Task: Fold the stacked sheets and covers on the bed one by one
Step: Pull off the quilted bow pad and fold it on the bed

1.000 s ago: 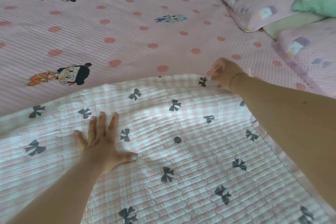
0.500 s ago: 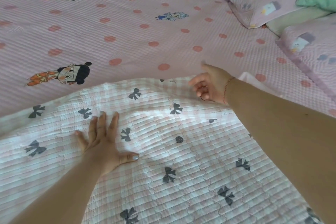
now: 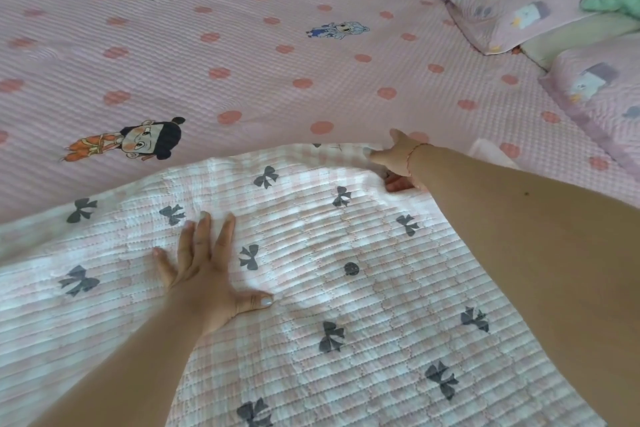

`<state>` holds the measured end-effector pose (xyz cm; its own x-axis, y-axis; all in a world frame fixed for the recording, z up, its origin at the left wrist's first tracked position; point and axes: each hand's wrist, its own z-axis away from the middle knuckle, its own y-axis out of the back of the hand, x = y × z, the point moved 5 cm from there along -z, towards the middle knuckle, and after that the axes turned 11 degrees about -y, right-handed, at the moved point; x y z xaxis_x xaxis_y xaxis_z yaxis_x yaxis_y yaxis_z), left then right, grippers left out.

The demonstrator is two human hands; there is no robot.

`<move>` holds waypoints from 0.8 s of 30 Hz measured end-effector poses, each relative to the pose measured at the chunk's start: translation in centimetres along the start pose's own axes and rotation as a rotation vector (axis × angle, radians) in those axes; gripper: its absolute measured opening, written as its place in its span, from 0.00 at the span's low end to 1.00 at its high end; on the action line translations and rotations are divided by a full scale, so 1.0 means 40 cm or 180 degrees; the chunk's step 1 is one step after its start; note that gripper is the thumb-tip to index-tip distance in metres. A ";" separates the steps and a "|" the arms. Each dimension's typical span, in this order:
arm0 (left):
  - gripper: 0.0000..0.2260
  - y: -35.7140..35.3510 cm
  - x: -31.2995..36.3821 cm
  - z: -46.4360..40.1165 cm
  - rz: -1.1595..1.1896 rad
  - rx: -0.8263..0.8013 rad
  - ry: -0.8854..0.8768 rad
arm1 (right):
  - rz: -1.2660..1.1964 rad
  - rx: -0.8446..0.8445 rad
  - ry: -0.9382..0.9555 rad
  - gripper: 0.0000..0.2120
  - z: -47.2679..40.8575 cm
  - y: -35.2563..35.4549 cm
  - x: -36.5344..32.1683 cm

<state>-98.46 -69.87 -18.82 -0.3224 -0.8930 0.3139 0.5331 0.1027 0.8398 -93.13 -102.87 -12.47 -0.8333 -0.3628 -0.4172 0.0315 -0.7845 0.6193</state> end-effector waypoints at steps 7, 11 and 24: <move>0.60 -0.002 -0.005 -0.004 -0.0007 0.0008 0.0014 | -0.0639 0.0141 -0.0266 0.39 -0.041 -0.039 -0.011; 0.60 -0.009 -0.004 -0.004 0.0028 -0.0019 0.0023 | -0.0069 0.0732 0.0188 0.21 -0.028 0.029 -0.037; 0.59 -0.013 -0.007 -0.011 -0.0050 0.0077 0.0017 | 0.3506 0.0708 0.2531 0.31 0.102 -0.177 0.046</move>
<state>-98.33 -69.87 -19.55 -0.3263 -0.8970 0.2983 0.5089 0.0992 0.8551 -97.14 -95.92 -14.91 0.1039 -0.9853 0.1359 0.3127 0.1621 0.9359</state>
